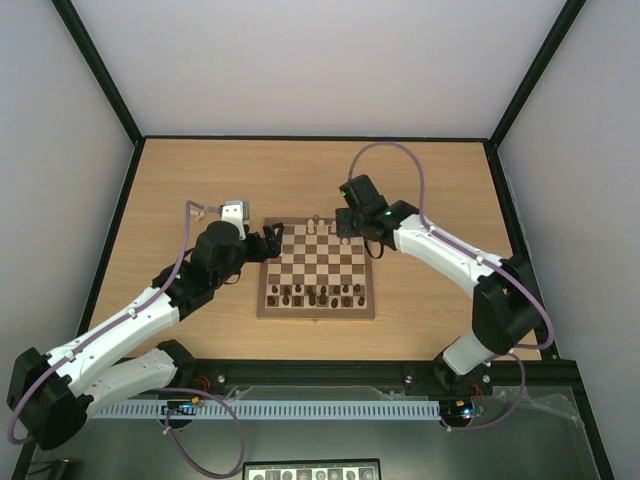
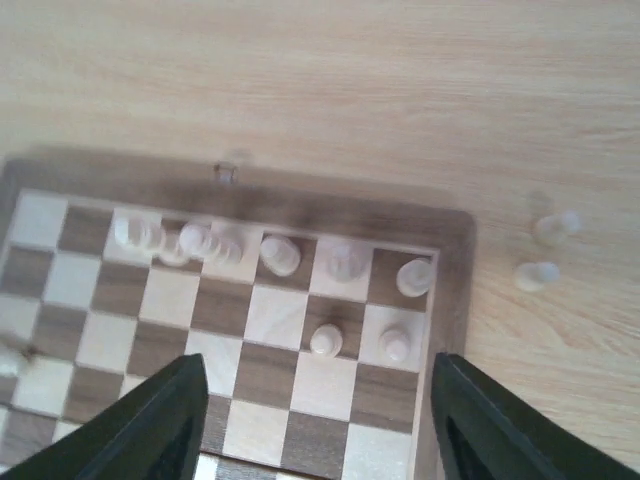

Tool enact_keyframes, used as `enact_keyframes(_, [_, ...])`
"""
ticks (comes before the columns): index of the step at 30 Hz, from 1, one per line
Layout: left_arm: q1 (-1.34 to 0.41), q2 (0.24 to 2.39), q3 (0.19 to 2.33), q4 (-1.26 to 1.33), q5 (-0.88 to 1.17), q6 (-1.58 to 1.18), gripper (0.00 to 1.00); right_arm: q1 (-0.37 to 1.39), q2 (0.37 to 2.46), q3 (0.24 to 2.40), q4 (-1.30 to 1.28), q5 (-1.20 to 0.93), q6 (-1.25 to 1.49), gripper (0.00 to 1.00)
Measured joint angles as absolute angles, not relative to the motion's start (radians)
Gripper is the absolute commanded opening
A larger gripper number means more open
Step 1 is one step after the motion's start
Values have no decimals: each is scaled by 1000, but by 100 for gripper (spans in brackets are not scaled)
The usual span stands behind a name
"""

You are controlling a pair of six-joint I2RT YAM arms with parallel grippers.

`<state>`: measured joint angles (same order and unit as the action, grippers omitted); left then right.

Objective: Set up the chess pieces on the board
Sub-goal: Pick up the chess piece at the center of the board.

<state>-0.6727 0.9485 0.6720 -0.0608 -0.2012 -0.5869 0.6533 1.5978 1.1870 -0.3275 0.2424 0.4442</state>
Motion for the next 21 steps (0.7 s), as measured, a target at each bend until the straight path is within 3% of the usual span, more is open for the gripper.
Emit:
enact_keyframes(2, [-673,949,672,-60,-201,-587,99,632,1558,1194,-344,253,435,89])
enact_keyframes(3, [-673,949,672,-60,-200,-587,99,610,1547,1200,-347,252,431,93])
enact_keyframes(6, [-673,951,672,-60,-198,-587,100,517,1536,1205,-349,249,423,95])
enact_keyframes(14, [-673,980,672,-56,-181,-587,99,356,1630,1232,-355,255,431,84])
enact_keyframes(21, [-673,980,672,-51,-180,-587,99,322,1793,1283,-347,237,436,66])
